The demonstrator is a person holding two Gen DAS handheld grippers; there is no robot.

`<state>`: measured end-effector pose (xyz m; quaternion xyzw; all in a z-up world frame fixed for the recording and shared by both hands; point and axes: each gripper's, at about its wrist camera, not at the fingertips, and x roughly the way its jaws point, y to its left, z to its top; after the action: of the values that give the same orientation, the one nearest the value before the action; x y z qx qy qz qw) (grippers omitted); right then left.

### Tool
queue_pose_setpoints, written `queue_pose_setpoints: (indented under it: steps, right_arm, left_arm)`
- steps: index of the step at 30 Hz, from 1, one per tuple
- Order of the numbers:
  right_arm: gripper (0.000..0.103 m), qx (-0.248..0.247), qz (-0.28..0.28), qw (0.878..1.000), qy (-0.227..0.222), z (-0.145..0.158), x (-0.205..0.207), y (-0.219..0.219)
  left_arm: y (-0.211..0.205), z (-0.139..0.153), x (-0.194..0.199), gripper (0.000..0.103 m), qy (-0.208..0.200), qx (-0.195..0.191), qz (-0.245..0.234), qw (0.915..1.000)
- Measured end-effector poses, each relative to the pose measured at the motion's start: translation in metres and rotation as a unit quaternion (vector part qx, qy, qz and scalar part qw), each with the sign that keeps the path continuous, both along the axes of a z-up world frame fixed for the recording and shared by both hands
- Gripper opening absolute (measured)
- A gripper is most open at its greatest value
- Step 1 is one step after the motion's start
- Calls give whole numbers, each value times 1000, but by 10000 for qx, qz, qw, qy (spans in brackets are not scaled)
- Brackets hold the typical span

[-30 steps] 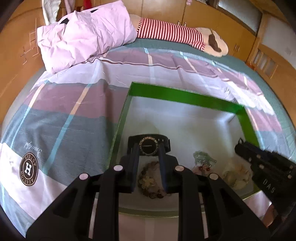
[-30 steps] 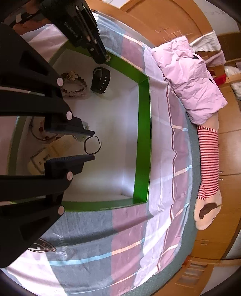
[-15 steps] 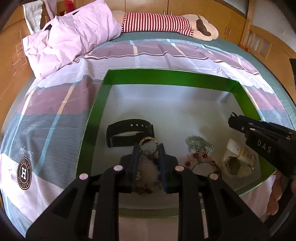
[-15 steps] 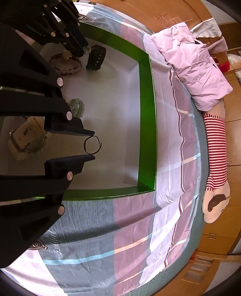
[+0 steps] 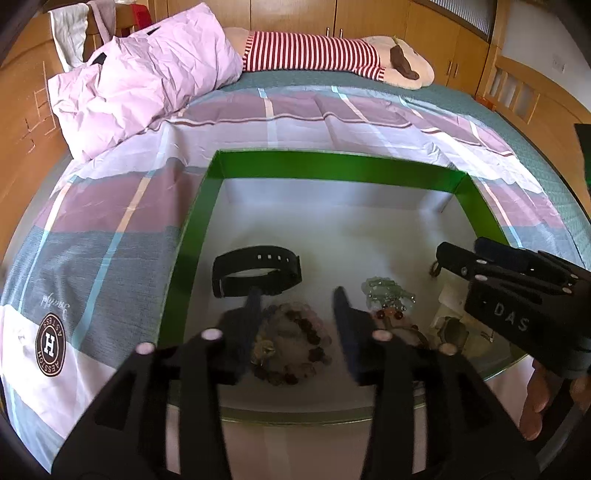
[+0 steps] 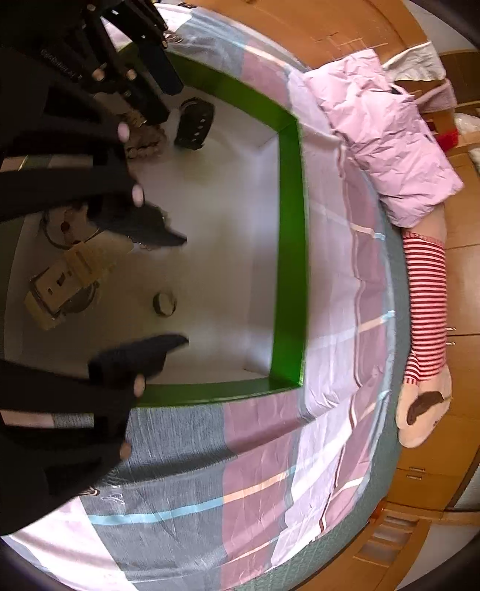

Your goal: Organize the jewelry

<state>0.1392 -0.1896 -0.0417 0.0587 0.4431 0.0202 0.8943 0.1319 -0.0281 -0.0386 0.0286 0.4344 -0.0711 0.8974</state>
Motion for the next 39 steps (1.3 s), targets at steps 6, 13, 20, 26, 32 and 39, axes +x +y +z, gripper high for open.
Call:
queue_pose_setpoints:
  steps: [6, 13, 20, 26, 32, 39]
  right_arm:
    - [64, 185, -157, 9994, -262, 30, -16, -9]
    - [99, 269, -379, 9980, -432, 54, -59, -20]
    - [102, -282, -426, 9978, -432, 55, -78, -5]
    - [102, -457, -475, 9969, -434, 55, -76, -4]
    - [102, -443, -475, 9970, -410, 54, -76, -4]
    - [102, -440, -478, 9970, -412, 53, -76, -3]
  left_arm:
    - [6, 21, -10, 79, -254, 193, 160, 9994]
    - [17, 58, -41, 98, -537, -96, 161, 9984]
    - [7, 64, -59, 101, -471, 82, 29, 9989]
    - [10, 61, -57, 101, -335, -26, 36, 9994]
    - [10, 60, -57, 101, -338, 24, 49, 9994]
    - [9, 60, -57, 101, -329, 2, 48, 9994]
